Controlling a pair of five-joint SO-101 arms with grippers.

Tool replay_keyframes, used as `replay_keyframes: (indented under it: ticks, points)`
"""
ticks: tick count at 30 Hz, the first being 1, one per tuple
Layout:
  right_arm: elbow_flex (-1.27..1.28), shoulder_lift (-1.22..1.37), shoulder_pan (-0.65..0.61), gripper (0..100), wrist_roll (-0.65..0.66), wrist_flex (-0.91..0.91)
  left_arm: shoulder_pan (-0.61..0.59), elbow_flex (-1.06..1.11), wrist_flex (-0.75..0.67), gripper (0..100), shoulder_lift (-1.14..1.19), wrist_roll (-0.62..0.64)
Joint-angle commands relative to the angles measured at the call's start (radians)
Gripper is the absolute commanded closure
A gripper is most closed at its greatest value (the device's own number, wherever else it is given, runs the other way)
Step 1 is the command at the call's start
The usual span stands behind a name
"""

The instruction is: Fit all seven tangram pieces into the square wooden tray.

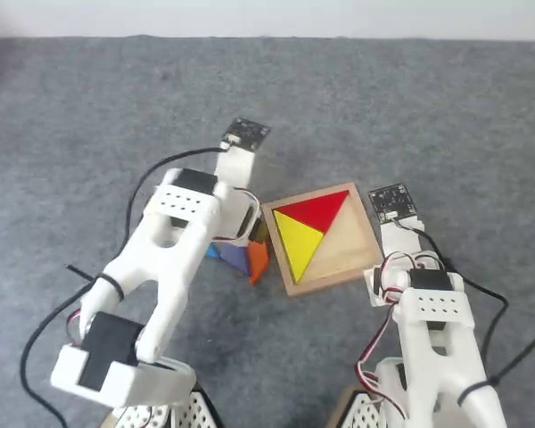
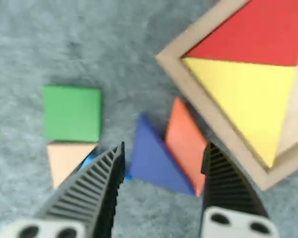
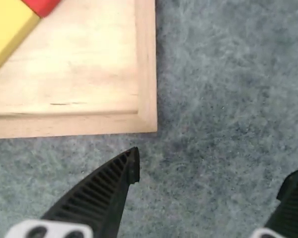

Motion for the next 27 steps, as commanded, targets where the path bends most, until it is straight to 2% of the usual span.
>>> replay_keyframes:
  ticks: [1,8,12,16,19,24,27]
  points:
    - [-0.008,-0.019,-0.004,56.4,0.014,-0.013,0.028,-0.010,0.017,76,-0.048,-0.008]
    - [-0.008,-0.019,-0.004,56.4,0.014,-0.010,0.150,0.002,-0.038,76,-0.041,0.037]
    - [-0.008,-0.019,-0.004,56.4,0.014,-0.010,0.158,0.048,-0.046,76,-0.041,0.044]
    - [-0.008,-0.019,-0.004,56.4,0.014,-0.010,0.160,0.142,-0.117,76,-0.040,0.044]
    - [-0.008,-0.019,-0.004,56.4,0.014,-0.010,0.149,0.186,-0.133,76,-0.040,0.044]
    - [-0.008,-0.019,-0.004,56.4,0.012,-0.008,0.044,0.205,-0.132,76,-0.041,0.035]
    - [-0.008,-0.019,-0.004,56.4,0.012,-0.012,0.025,0.208,-0.132,76,-0.041,0.035]
